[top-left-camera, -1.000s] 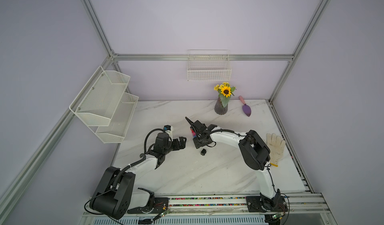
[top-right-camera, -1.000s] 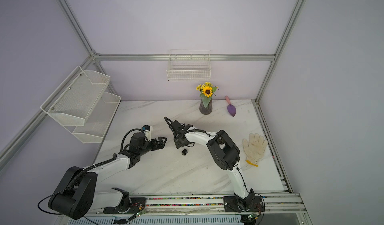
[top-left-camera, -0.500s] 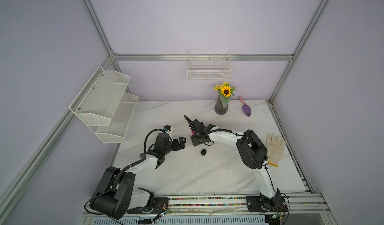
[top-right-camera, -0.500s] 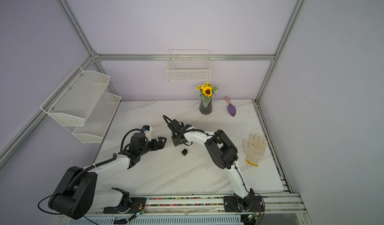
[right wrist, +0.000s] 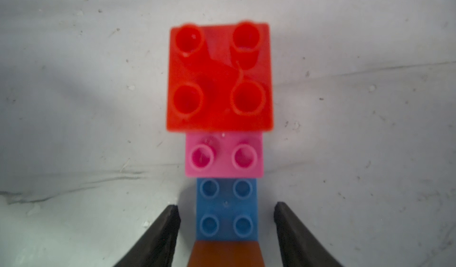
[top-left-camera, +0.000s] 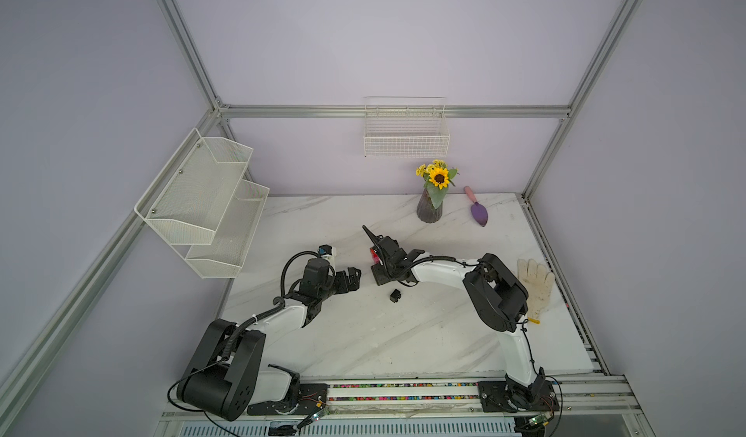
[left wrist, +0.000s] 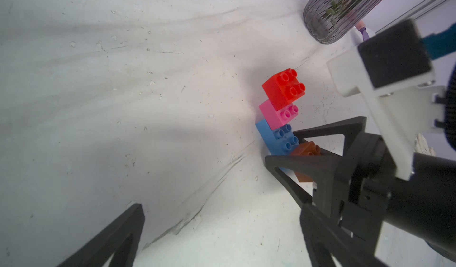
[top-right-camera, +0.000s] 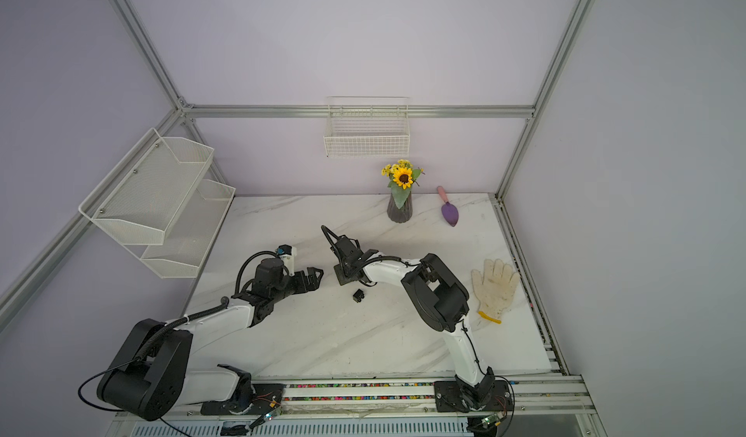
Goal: Assemble the letter v with lego
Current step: Pick up the lego brick from the center of the board.
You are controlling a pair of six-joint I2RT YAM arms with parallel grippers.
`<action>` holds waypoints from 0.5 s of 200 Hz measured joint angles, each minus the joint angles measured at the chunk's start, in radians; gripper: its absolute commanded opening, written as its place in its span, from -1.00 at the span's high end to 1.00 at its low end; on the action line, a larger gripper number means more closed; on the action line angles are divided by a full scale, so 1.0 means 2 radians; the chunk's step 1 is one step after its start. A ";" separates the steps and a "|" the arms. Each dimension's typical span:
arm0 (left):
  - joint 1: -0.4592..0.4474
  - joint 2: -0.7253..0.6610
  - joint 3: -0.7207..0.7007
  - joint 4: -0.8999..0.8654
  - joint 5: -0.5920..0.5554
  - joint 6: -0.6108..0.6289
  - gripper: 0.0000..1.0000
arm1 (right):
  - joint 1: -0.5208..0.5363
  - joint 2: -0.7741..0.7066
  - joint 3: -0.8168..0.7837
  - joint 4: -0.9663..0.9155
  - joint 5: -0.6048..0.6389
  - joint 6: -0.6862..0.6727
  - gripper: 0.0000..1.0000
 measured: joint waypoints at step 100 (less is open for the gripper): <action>0.000 0.002 0.000 0.002 -0.003 0.000 -1.00 | 0.000 -0.126 -0.176 0.129 -0.035 -0.019 -0.36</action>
